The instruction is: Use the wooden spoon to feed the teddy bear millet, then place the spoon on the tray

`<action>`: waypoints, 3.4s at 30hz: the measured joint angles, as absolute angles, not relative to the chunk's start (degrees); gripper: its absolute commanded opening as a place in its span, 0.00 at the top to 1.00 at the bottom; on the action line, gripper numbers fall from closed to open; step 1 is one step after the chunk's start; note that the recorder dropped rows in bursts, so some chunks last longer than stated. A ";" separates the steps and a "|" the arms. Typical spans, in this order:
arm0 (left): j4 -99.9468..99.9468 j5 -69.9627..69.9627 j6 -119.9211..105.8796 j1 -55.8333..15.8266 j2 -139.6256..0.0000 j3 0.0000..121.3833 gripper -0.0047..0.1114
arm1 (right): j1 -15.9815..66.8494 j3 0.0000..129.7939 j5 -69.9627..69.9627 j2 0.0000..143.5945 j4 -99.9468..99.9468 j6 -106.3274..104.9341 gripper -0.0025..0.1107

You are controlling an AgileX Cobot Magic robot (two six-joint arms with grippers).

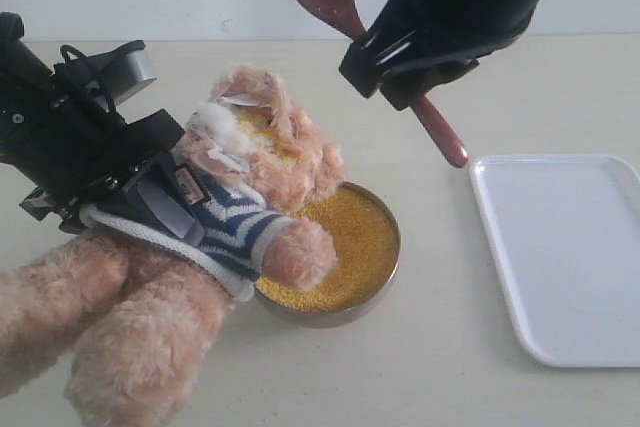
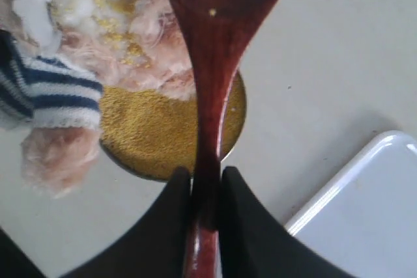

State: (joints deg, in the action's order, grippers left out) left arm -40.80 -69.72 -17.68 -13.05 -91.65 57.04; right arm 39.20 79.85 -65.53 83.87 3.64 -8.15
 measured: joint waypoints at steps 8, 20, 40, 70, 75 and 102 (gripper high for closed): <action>-40.80 -69.72 -17.68 -13.05 -91.65 57.04 0.93 | 35.29 79.85 -69.50 83.87 9.58 -10.00 0.98; -40.71 -69.72 -17.68 -13.05 -91.65 57.04 0.93 | 33.80 79.85 -69.62 83.87 9.70 -7.74 0.98; -35.03 -69.72 -14.12 -12.94 -89.06 61.61 0.93 | 20.90 72.10 -69.75 84.30 6.34 1.62 0.98; -27.61 -69.84 -14.89 2.84 -91.71 57.61 0.93 | 9.84 57.08 -68.09 88.28 4.39 -2.79 0.98; -25.69 -67.74 -15.02 2.84 -93.19 55.84 0.93 | 9.84 57.08 -67.12 89.12 4.18 -2.79 0.98; -26.33 -57.60 -17.27 2.87 -102.02 55.70 0.93 | 9.84 53.71 -51.36 102.02 1.85 -1.69 0.98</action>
